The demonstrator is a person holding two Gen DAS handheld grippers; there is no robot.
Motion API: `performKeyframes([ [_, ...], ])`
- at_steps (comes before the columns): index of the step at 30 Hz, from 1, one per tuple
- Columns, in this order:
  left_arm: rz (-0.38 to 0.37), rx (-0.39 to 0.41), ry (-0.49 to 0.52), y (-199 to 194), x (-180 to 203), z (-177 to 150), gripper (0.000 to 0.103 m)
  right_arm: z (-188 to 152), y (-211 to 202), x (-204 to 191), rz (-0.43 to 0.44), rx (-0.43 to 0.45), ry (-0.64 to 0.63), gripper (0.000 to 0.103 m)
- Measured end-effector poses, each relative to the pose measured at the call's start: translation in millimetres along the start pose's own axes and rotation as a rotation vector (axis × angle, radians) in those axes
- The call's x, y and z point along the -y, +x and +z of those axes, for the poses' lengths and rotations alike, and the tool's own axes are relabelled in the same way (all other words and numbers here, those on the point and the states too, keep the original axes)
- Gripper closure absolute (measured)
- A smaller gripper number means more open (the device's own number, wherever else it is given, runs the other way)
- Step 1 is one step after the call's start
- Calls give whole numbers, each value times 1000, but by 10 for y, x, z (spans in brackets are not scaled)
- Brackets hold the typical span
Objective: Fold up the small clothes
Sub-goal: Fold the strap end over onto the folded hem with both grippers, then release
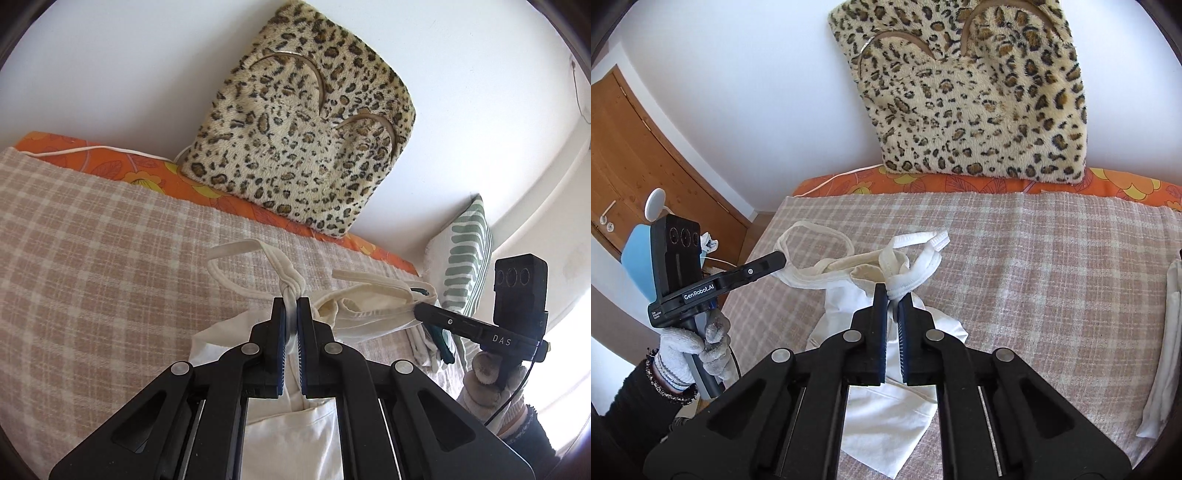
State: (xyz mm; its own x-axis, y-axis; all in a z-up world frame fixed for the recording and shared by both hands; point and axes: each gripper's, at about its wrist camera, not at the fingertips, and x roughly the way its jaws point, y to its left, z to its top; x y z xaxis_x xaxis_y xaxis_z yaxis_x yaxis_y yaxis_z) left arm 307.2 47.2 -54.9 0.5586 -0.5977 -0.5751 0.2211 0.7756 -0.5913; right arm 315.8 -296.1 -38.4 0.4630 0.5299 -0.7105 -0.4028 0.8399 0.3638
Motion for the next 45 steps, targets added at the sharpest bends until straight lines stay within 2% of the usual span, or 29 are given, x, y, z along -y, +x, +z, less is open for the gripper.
performKeyframes([
  [13, 24, -46, 13, -323, 23, -685, 99, -710, -438, -326, -52, -30, -55, 97],
  [22, 64, -106, 16, -333, -81, -1114, 99, -1302, -275, -480, -134, -95, -150, 97],
  [28, 95, -139, 39, -350, -145, -1247, 99, -1546, -196, -506, -217, -124, -232, 97],
  [32, 118, -160, 47, -371, -173, -1307, 98, -1629, -182, -471, -222, -144, -228, 97],
  [34, 125, -176, 63, -396, -167, -1329, 94, -1666, -193, -469, -221, -155, -236, 97],
  [39, 153, -171, 97, -558, -165, -1344, 94, -1783, -273, -447, -243, -212, -256, 96],
  [41, 168, -154, 117, -654, -130, -1334, 94, -1828, -376, -445, -247, -205, -253, 96],
  [44, 185, -114, 186, -765, 4, -1313, 94, -1835, -578, -497, -239, -141, -251, 96],
  [45, 185, -107, 206, -772, 56, -1298, 90, -1809, -629, -529, -232, -112, -253, 96],
])
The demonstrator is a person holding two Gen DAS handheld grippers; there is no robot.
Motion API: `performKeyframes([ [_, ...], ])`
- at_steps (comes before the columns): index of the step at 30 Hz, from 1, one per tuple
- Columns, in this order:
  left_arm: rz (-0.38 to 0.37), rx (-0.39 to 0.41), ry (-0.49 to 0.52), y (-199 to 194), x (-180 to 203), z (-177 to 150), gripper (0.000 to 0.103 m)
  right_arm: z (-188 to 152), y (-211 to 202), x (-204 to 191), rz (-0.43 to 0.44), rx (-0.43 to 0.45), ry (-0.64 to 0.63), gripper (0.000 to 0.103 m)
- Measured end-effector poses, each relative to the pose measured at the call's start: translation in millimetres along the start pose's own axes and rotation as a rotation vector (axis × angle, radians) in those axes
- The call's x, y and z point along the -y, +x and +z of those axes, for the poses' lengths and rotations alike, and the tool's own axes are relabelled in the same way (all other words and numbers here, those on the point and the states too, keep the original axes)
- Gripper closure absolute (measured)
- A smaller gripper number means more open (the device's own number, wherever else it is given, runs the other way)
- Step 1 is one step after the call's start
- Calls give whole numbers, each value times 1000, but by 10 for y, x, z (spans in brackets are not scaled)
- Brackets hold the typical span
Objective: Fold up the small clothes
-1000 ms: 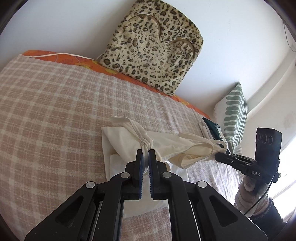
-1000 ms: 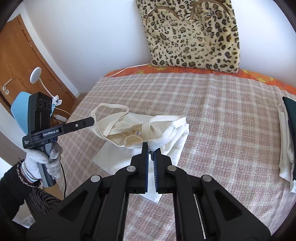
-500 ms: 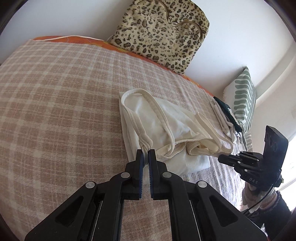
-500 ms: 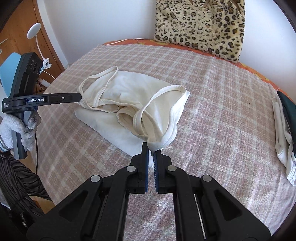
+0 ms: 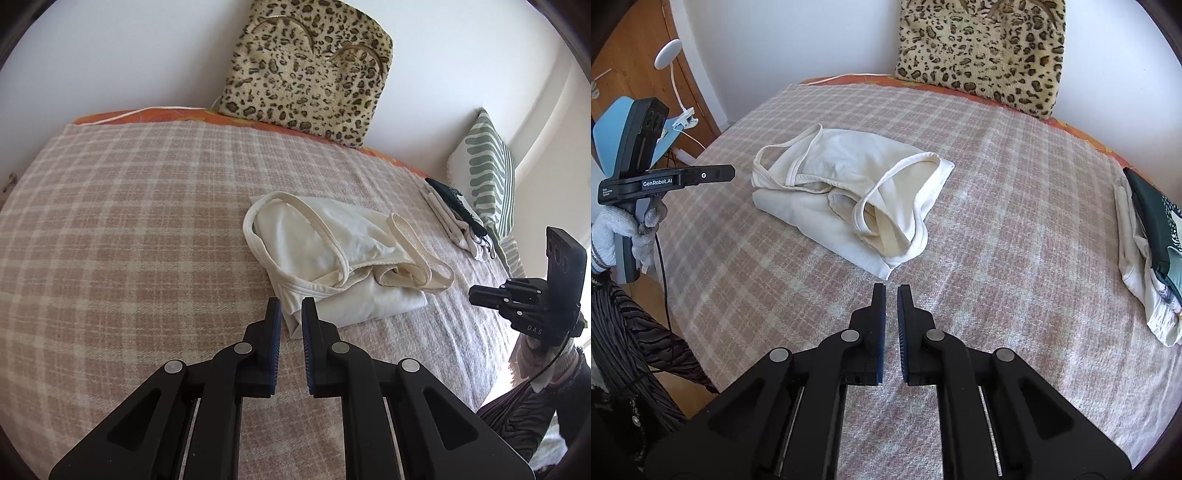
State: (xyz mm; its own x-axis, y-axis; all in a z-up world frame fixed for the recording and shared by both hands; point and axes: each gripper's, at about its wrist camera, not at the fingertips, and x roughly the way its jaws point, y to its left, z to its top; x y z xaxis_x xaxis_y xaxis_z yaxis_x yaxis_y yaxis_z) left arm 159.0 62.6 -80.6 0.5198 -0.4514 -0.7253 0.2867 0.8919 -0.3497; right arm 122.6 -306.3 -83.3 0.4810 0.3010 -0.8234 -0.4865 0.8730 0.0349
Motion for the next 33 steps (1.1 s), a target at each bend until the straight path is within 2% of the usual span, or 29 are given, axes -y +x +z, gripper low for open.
performKeyframes([
  [3, -3, 18, 53, 24, 158, 111, 87, 147, -53, -47, 3, 59, 4, 96],
  [7, -43, 1, 76, 197, 344, 282, 87, 407, 131, -94, 49, 67, 28, 96],
  [11, -53, -57, 137, 474, 554, 435, 87, 608, 418, -168, 96, 51, 58, 96],
  [16, -42, -149, 156, 798, 605, 530, 87, 712, 713, -188, 93, 12, 96, 96],
  [19, -20, -193, 134, 891, 512, 486, 87, 674, 853, -165, 141, -49, 120, 96],
  [23, -7, -257, 144, 929, 442, 284, 87, 554, 932, -255, 189, -114, 83, 96],
  [26, -6, -249, 149, 858, 414, 201, 87, 512, 872, -292, 217, -121, 70, 96],
  [28, -1, -245, 156, 819, 404, 163, 87, 546, 729, -231, 273, -76, 102, 96],
  [30, 9, -244, 173, 792, 413, 145, 87, 627, 592, -102, 271, -17, 144, 80],
  [31, 5, -234, 176, 760, 423, 148, 86, 678, 532, -8, 244, 18, 175, 59],
  [32, -5, -217, 168, 718, 428, 161, 86, 719, 496, 93, 220, 47, 212, 52],
  [33, -17, -196, 158, 685, 442, 186, 86, 758, 483, 198, 214, 66, 252, 52],
])
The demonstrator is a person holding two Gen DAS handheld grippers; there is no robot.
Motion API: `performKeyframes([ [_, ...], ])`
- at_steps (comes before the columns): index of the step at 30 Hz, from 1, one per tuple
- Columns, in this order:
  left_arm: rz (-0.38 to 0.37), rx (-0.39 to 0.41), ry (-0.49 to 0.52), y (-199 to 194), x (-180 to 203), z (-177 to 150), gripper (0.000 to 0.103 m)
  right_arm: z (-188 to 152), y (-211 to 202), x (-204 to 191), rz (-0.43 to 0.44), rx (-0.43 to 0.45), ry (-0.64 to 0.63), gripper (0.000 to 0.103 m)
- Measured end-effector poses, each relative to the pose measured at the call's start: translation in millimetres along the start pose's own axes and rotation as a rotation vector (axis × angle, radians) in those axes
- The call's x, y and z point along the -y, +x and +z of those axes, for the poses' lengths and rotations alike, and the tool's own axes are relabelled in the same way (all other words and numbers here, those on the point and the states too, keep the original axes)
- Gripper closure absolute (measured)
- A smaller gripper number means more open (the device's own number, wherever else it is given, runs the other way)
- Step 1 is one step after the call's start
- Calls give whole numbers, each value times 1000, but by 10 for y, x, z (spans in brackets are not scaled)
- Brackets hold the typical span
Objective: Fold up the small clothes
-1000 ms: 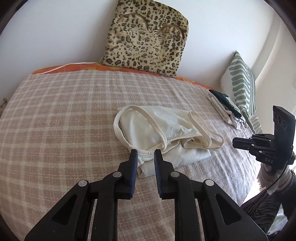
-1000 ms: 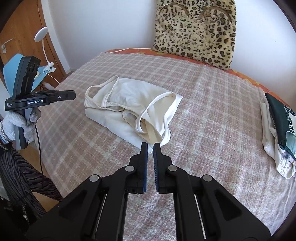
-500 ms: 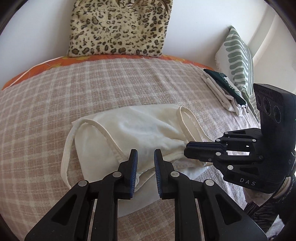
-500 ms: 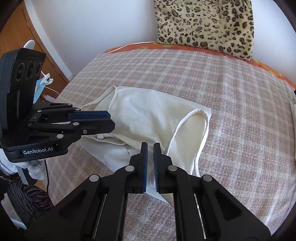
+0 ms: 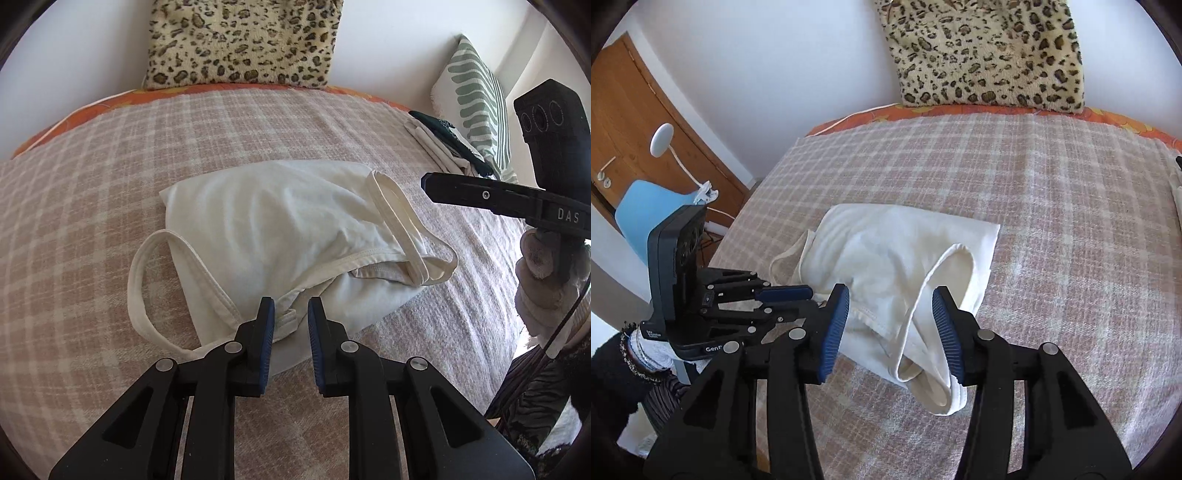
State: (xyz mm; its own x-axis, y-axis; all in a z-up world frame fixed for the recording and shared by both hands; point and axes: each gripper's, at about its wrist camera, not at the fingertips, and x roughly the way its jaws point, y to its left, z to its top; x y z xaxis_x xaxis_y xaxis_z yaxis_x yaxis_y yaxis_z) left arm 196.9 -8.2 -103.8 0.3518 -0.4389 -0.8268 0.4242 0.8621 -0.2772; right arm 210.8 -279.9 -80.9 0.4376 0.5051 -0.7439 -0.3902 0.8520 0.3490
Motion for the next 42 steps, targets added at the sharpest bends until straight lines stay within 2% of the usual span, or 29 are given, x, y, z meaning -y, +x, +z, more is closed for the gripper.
performKeyframes([
  [3, -16, 61, 4, -58, 105, 89, 86, 204, 24, 203, 18, 30, 100, 52],
  [6, -29, 78, 31, 26, 246, 204, 86, 343, 127, 231, 13, 23, 108, 58],
  [8, -44, 74, 33, 117, 319, 250, 86, 407, 250, 209, -34, -9, 95, 63],
  [10, -56, 72, 39, 189, 382, 273, 86, 433, 336, 271, -114, -22, 102, 63],
  [13, -59, 57, 68, 272, 456, 254, 86, 451, 392, 510, -161, -29, 194, 63],
  [19, -67, 38, 63, 324, 427, 189, 86, 467, 610, 783, -119, -89, 277, 63],
  [20, -70, 36, 60, 327, 427, 188, 86, 460, 644, 800, -86, -92, 290, 71],
  [22, -75, 25, 65, 350, 441, 172, 86, 456, 692, 807, -45, -94, 306, 97],
  [23, -79, 18, 70, 367, 452, 154, 86, 464, 698, 790, -54, -84, 294, 98],
  [25, -74, 3, 91, 405, 478, 109, 86, 484, 707, 753, -111, -64, 265, 99],
  [27, -71, 5, 104, 418, 475, 67, 86, 489, 731, 785, -129, -55, 282, 100],
  [31, -99, -4, 80, 363, 433, 35, 86, 473, 752, 832, -199, -52, 280, 100],
  [34, -122, -19, 69, 245, 440, -60, 84, 451, 659, 824, -186, -41, 287, 100],
  [36, -106, 7, 68, 80, 433, -137, 84, 439, 572, 777, -154, -28, 286, 100],
  [39, -101, 41, -9, -177, 321, -224, 75, 437, 441, 742, -132, -17, 269, 99],
  [41, -90, 84, -58, -359, 227, -289, 72, 418, 380, 733, -126, -13, 263, 90],
  [42, -80, 105, -87, -433, 174, -313, 64, 402, 352, 732, -124, -12, 265, 86],
])
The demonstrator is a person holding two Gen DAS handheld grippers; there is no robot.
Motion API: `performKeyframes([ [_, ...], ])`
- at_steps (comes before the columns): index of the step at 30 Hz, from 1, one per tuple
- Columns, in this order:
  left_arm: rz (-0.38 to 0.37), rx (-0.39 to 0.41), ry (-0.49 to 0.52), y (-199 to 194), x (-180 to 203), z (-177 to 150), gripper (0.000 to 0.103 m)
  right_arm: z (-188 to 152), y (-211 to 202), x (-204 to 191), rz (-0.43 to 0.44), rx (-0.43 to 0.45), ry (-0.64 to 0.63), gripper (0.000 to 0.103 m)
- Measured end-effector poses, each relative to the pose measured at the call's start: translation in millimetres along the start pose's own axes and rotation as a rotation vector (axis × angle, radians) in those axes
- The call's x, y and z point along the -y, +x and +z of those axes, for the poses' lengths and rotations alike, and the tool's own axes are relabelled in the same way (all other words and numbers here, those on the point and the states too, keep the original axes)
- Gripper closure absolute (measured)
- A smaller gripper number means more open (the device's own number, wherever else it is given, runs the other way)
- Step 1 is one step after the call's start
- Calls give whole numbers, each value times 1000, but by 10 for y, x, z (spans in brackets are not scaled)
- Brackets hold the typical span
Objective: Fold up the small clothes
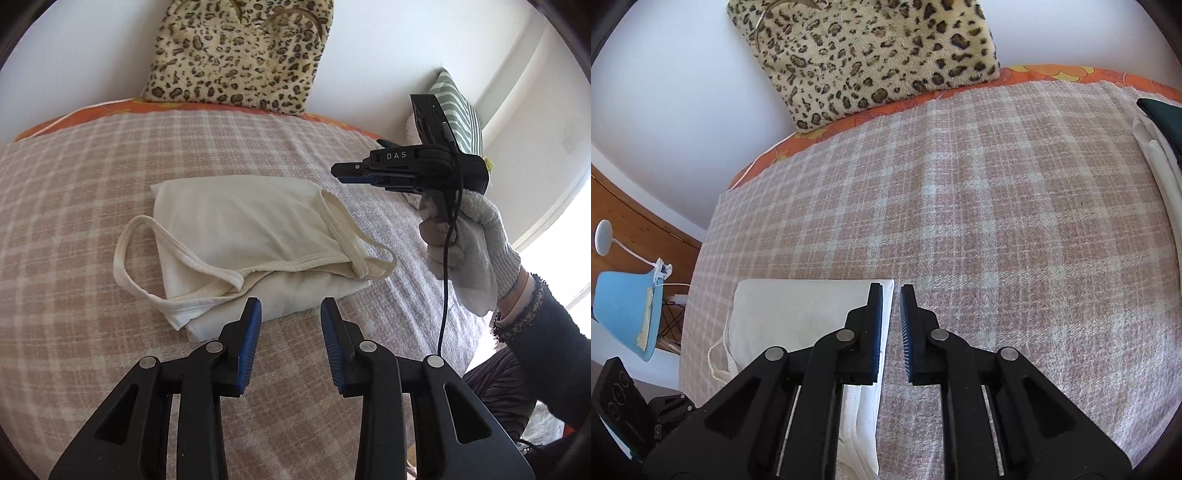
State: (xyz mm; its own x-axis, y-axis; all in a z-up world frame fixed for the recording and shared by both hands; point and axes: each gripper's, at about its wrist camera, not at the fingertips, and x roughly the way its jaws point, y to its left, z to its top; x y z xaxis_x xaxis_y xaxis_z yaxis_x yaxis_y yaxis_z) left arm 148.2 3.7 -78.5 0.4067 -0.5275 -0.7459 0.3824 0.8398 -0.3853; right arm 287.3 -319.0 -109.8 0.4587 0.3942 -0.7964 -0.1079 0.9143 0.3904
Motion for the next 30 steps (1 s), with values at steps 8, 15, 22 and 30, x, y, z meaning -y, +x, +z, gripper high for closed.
performKeyframes([
  [8, -26, 88, -312, -206, -604, -87, 50, -150, -74, 38, 59, -33, -13, 54],
  [15, -83, 80, -507, -97, -915, -221, 50, -216, -10, 157, 104, -66, 26, 54],
  [22, -105, 54, -516, 31, -890, -197, 49, -204, 138, 226, 159, -92, 74, 54],
  [30, -76, -3, -469, 232, -745, -210, 46, -193, 229, 206, 217, -99, 99, 46],
])
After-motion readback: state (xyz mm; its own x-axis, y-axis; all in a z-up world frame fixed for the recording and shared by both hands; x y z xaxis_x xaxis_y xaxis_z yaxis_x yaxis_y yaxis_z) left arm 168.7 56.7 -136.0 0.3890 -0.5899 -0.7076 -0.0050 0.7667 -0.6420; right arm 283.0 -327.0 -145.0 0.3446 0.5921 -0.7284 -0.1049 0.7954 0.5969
